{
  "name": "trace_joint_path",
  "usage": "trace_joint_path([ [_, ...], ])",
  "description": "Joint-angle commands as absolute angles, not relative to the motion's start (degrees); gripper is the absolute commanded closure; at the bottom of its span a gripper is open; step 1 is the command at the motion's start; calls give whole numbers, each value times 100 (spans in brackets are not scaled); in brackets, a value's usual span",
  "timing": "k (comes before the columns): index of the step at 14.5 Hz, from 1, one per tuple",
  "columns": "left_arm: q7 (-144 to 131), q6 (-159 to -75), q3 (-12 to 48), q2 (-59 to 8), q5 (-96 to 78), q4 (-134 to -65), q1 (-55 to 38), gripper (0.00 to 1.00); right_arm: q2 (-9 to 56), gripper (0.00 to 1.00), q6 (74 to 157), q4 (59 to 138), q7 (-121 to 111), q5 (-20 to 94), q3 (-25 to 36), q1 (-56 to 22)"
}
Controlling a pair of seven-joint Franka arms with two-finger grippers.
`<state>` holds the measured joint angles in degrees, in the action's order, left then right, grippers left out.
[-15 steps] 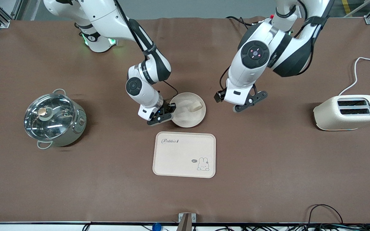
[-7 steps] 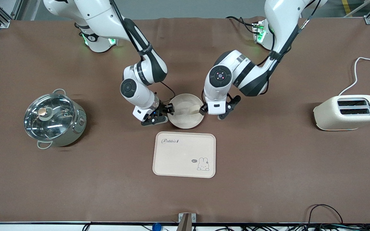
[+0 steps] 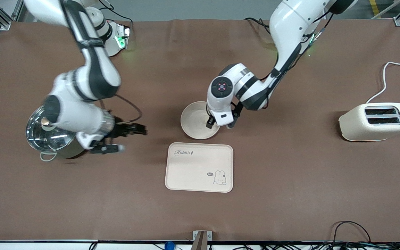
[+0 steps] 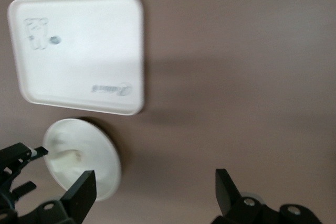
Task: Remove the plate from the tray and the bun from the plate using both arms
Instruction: 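Grasp the bun with the left gripper while the right gripper withdraws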
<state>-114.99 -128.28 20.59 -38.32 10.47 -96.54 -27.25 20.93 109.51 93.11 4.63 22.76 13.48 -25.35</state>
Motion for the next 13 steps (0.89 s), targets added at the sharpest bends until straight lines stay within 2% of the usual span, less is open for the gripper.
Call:
trace_joint_path([
  [1, -11908, -12806, 2021, -4148, 1336, -9378, -2812, 0, 1944, 0, 10294, 8772, 370, 1611, 1292, -1909],
  [4, -11997, -12849, 2013, -4262, 1327, -9369, -2944, 0, 1206, 0, 10021, 8754, -324, 741, 1397, -1425],
  [5, -11997, -12928, 2013, -4271, 1318, -9369, -2979, 4, 987, 0, 9854, 8754, -360, 451, 1380, -1267],
  [10, -11988, -13008, 2013, -4315, 1327, -9325, -2979, 40, -428, 0, 8756, 8780, -869, -70, 1327, -660],
  [13, -11980, -13008, 2004, -4324, 1336, -9325, -2979, 75, -545, 0, 8517, 8789, -835, -315, 1178, -562],
])
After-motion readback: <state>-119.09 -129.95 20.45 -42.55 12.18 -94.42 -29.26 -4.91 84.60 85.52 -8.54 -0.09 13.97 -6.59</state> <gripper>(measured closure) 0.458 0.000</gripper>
